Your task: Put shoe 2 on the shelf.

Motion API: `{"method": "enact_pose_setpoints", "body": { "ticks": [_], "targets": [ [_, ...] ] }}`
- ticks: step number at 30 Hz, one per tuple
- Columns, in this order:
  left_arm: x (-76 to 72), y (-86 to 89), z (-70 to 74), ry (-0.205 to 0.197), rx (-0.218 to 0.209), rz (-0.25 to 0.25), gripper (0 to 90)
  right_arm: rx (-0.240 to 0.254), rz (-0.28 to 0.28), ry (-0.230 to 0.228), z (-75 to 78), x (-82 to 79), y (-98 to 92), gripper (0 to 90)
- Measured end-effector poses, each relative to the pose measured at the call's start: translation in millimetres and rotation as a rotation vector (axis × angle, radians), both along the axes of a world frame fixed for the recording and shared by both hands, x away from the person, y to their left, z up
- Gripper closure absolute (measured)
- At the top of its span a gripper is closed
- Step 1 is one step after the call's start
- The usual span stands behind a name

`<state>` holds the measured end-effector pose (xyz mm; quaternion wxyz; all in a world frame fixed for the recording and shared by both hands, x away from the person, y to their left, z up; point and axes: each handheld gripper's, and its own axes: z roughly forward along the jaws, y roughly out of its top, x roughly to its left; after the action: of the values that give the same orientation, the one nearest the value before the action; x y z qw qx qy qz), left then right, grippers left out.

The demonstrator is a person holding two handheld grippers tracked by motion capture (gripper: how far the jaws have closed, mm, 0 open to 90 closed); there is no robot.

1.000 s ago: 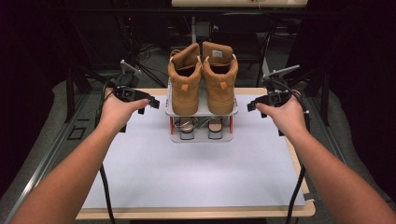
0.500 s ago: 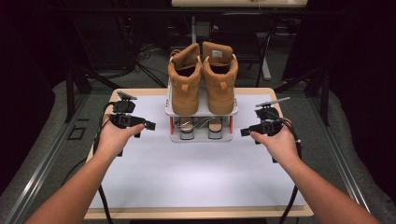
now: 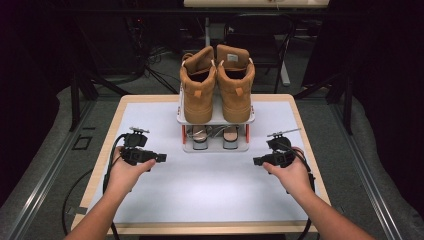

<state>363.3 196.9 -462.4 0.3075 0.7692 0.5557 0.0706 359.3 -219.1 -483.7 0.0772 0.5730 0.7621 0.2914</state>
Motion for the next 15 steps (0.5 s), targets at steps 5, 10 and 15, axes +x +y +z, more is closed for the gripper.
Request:
{"method": "enact_pose_setpoints", "body": {
  "ticks": [5,10,15],
  "targets": [
    [-10.4,-1.2,-10.7,-0.032,-0.028,-0.02,40.8,-0.019,0.009,-0.018,-15.6,-10.0,-0.5,47.4],
    [-22.0,0.0,-28.9,-0.056,-0.035,-0.058,40.8,-0.011,0.002,-0.063,-27.1,-21.7,-5.4,47.1],
    [-28.9,3.2,-42.7,-0.074,-0.017,-0.067,40.8,-0.034,0.002,-0.064,-36.0,-31.5,-10.5,46.8]
  ]
}}
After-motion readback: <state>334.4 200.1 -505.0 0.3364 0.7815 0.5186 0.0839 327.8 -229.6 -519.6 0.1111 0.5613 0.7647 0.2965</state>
